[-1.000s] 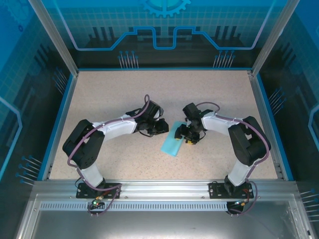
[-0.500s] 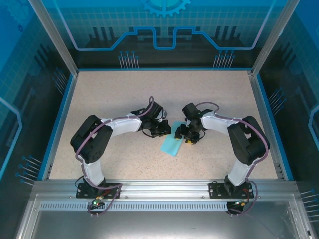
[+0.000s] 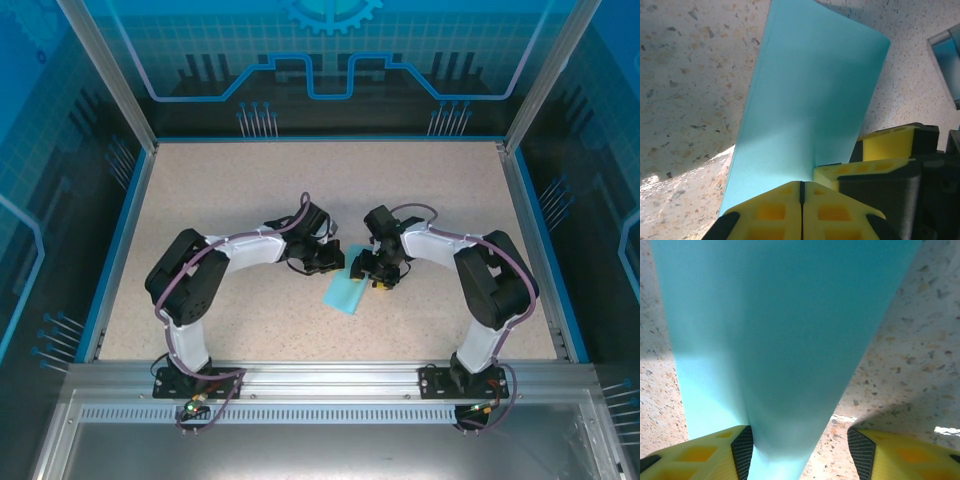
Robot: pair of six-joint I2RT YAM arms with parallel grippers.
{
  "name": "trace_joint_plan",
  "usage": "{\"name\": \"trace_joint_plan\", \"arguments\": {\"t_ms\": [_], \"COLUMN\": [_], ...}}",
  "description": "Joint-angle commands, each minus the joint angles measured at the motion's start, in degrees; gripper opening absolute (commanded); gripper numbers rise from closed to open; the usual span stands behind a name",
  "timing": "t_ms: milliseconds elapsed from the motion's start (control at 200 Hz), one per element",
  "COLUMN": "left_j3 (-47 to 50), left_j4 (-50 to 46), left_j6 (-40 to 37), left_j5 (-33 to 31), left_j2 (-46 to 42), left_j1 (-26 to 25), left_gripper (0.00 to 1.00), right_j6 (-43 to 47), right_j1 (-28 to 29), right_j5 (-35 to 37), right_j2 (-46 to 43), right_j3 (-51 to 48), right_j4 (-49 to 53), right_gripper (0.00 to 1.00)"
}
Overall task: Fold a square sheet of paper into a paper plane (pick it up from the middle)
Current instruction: Fold the square sheet of paper in half at the center of the table.
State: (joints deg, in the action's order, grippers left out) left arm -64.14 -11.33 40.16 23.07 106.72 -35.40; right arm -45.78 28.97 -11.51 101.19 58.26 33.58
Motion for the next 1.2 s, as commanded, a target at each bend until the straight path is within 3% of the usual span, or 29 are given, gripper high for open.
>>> {"name": "trace_joint_plan", "arguments": {"t_ms": [0,690,945,1010,1195], "left_j3": [-2.29,-2.97,-1.47,-1.4,-1.41], "left_j4": [-0.88,-2.26,-1.76,-1.58,-1.81], "left_j6": [-0.04,-0.08,-0.79,-1.0,-1.4], "left_j5": [2.56,0.75,0.12,0.22,0.26], "left_j2": [2.2,9.17,9.78,9.91,10.5], "left_j1": [0.16,-0.06,-0.1,-0.08,-0.06], "left_gripper": [0.03,0.0,0.0,0.0,0.0], "right_j6": [1.39,0.74,-0.59,-2.13,-7.89], "right_j1": [0.91,1.21,-0.82,-2.0,-2.43], "right_j5": [3.77,3.28,1.31,-0.88,-8.81], "right_j2": [3.97,1.88,-14.97,-20.14,-27.27], "right_j3": [-1.46,-1.52,-6.08,-10.38,-19.82], "right_j4": [0.18,-0.68,-7.26,-11.96,-27.32], "right_gripper": [0.59,0.6,0.63,0.58,0.19]}}
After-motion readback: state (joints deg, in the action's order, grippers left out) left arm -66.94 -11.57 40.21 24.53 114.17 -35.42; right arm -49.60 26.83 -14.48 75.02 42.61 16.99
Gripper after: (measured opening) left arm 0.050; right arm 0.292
